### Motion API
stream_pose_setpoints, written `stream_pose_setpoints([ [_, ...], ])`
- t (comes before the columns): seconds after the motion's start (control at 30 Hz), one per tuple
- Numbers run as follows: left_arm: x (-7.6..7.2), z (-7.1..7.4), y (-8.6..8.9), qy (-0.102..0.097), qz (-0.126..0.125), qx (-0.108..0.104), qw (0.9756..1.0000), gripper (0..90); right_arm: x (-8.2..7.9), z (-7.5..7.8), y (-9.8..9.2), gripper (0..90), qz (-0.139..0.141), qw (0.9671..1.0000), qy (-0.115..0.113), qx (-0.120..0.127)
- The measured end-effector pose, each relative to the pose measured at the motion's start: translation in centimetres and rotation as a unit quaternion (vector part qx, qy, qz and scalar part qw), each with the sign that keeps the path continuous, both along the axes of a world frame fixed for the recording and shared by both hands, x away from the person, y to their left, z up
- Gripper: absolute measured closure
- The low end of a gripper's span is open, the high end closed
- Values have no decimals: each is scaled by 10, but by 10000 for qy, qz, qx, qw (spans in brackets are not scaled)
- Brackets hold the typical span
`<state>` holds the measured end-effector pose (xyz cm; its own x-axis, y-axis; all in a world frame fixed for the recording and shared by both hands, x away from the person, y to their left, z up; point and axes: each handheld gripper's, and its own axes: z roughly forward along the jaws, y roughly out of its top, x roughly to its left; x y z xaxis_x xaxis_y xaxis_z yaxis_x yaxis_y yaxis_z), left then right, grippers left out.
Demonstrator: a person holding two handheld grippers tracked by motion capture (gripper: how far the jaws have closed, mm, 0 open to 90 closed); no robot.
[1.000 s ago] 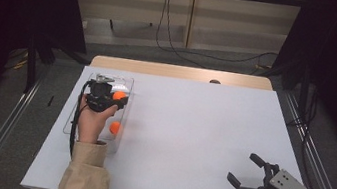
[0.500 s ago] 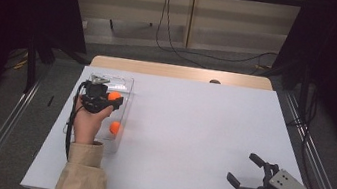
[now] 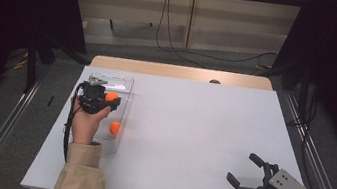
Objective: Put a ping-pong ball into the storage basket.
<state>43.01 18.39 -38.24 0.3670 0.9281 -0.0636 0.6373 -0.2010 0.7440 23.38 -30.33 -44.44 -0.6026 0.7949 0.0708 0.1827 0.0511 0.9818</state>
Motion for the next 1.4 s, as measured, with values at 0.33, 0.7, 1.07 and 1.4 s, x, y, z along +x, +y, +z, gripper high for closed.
stream_pose_setpoints([
  [0.33,-1,-2,6,-29,98,21,9999,509,0,0,0,14,0,10000,7,5],
  [0.7,-7,0,9,-199,130,-61,9997,356,0,1,-1,14,-24,10000,-1,17],
  [1.07,-26,8,8,-408,21,-432,9982,231,0,1,0,14,-21,10000,-12,37],
  [1.4,-43,6,11,-600,-94,-583,9964,156,0,1,-1,14,-40,10000,-12,42],
])
